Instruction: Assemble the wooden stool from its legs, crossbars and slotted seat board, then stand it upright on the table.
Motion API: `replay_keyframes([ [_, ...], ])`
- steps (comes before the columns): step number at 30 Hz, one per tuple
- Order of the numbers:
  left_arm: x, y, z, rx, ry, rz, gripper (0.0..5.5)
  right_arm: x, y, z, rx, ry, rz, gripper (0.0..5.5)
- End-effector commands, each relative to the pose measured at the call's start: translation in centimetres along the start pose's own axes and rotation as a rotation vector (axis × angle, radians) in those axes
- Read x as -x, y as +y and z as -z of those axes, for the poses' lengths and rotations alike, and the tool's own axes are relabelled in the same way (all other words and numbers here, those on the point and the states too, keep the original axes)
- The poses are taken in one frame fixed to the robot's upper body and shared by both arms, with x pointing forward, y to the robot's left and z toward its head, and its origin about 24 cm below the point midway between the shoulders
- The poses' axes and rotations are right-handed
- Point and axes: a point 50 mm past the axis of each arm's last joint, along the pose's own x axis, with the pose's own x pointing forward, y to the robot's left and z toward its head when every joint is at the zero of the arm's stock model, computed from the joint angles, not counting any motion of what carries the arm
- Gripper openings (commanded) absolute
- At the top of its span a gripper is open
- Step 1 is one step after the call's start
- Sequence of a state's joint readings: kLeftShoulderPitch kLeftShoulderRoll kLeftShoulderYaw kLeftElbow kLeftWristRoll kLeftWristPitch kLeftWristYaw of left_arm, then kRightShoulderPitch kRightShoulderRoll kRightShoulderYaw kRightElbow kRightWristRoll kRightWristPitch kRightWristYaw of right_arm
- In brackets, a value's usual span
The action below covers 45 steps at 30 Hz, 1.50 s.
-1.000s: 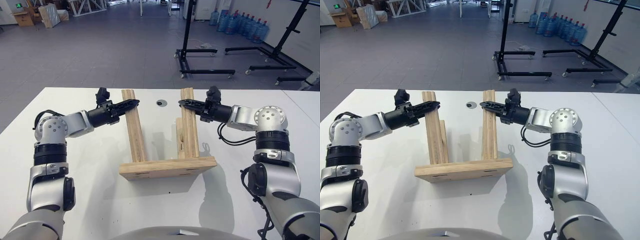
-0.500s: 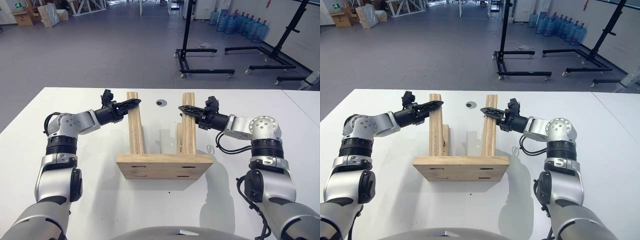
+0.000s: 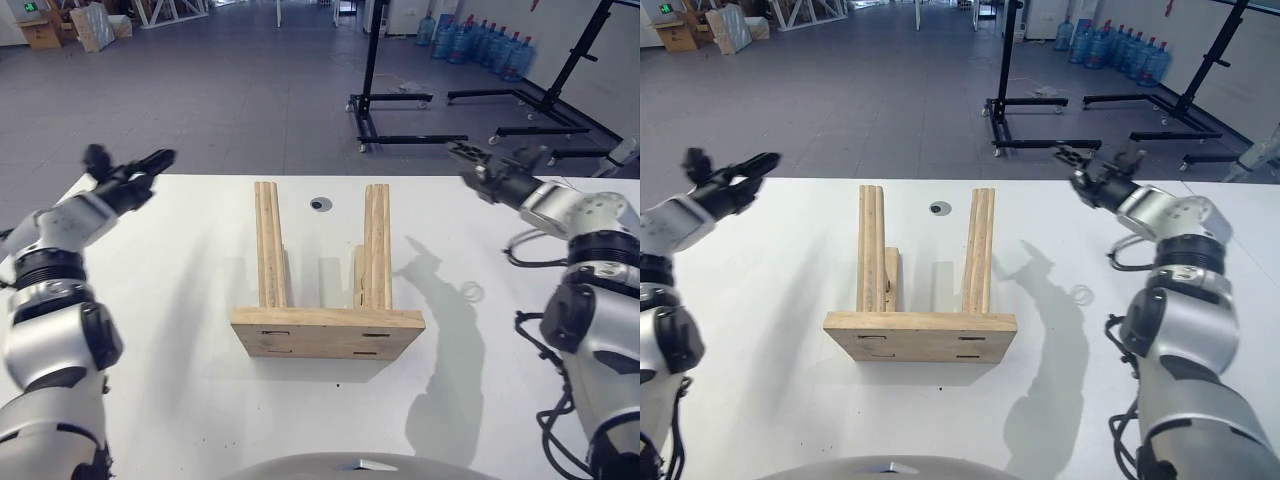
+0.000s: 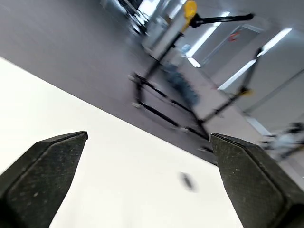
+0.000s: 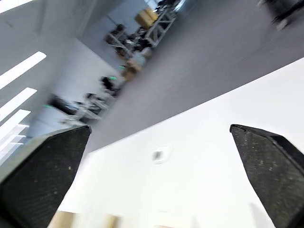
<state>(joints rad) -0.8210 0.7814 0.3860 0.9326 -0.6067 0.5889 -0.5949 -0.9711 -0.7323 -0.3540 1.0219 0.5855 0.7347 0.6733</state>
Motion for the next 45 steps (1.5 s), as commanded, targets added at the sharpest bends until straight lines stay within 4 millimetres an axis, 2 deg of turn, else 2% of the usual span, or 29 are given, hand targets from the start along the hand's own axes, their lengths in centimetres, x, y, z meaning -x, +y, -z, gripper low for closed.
replay_keyframes([
  [1,7.1,2.4,2.9,-0.529,0.218,0.219,4.68,6.2,-3.0,1.4,0.589,0.235,-0.078,5.32],
  [2,10.9,2.4,5.1,-0.599,0.339,0.350,4.68,9.5,-3.9,3.0,0.744,0.360,-0.149,5.32],
  [4,16.7,1.0,7.3,-0.624,0.478,0.529,4.68,14.8,-4.2,5.3,0.849,0.551,-0.294,5.32],
  [5,18.6,-0.3,7.9,-0.611,0.509,0.602,4.68,16.9,-3.4,6.4,0.810,0.598,-0.396,5.32],
  [7,19.8,-3.3,8.9,-0.592,0.549,0.750,4.68,18.8,-0.7,8.9,0.731,0.669,-0.605,5.32],
  [10,18.8,-5.9,10.1,-0.589,0.583,0.900,4.68,17.0,1.4,10.7,0.658,0.662,-0.757,5.32],
  [13,16.2,-6.7,11.7,-0.629,0.536,0.878,4.68,14.6,2.8,12.5,0.598,0.603,-0.809,5.32],
  [16,14.1,-7.8,13.4,-0.682,0.473,0.833,4.71,12.5,3.6,14.8,0.574,0.580,-0.787,5.37],
  [21,13.1,-8.9,15.5,-0.652,0.465,0.860,5.39,11.2,4.3,18.0,0.536,0.611,-0.778,5.40],
  [27,11.3,-9.7,16.8,-0.651,0.450,0.871,5.39,9.5,5.2,19.6,0.552,0.599,-0.788,5.40],
  [31,10.8,-9.4,17.6,-0.631,0.461,0.887,5.39,8.6,5.4,19.9,0.553,0.573,-0.790,5.40],
  [32,10.8,-9.5,17.7,-0.620,0.462,0.894,5.22,8.5,5.4,20.0,0.556,0.567,-0.785,5.40],
  [38,10.8,-9.2,18.9,-0.607,0.502,0.926,4.39,7.9,5.3,20.1,0.550,0.546,-0.774,4.39],
  [45,9.8,-9.0,19.3,-0.584,0.535,0.921,3.08,7.8,5.2,20.2,0.546,0.543,-0.784,2.85],
])
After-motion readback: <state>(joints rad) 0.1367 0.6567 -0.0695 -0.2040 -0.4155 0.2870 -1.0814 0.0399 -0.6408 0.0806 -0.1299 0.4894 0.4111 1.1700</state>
